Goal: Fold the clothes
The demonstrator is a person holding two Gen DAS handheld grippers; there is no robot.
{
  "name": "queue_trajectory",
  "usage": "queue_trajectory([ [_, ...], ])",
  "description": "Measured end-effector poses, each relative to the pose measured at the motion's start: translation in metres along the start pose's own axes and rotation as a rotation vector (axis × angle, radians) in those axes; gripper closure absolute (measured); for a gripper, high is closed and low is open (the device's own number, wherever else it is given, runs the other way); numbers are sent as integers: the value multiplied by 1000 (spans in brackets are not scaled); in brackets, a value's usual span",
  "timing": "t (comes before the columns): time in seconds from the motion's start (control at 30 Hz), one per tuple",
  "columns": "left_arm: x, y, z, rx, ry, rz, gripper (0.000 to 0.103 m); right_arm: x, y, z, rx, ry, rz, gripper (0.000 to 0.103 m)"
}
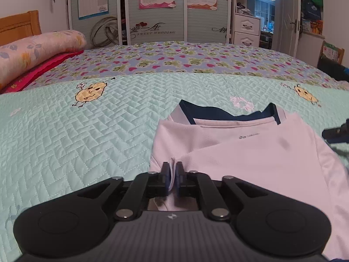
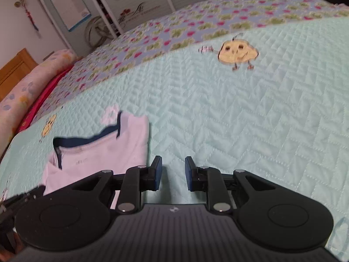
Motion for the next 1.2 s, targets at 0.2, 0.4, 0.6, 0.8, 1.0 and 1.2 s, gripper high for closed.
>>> queue_trajectory([
  [0.2,13,-7,-6,35,13,60,60,-19,0,-37,7,-142,-37,79],
  [0.4,23,-3,-10,31,19,66,59,-38,-2,-31,10,-75,-65,86],
  [0.6,33,-2,-10,51,19,76,59,-43,1,-31,84,-1,-72,103],
  [0.8,49,8,-24,187,41,32,56,-41,-2,-33,86,-6,-73,99],
  [1.0,68,18,-28,247,102,-13,56,8,8,-83,207,-128,13,70],
  [1.2,60,22,-18,274,129,-55,56,30,46,-115,244,-169,-26,66],
])
Point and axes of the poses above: each gripper's, at about its wrist camera, not at the fingertips, and x roughly against the way its jaws point, z to its right, y to its underside, the point moved 10 cm from there along -x, roughly the way its jaws point, and after that the axes turned 6 degrees about x, right-handed, at the moved point
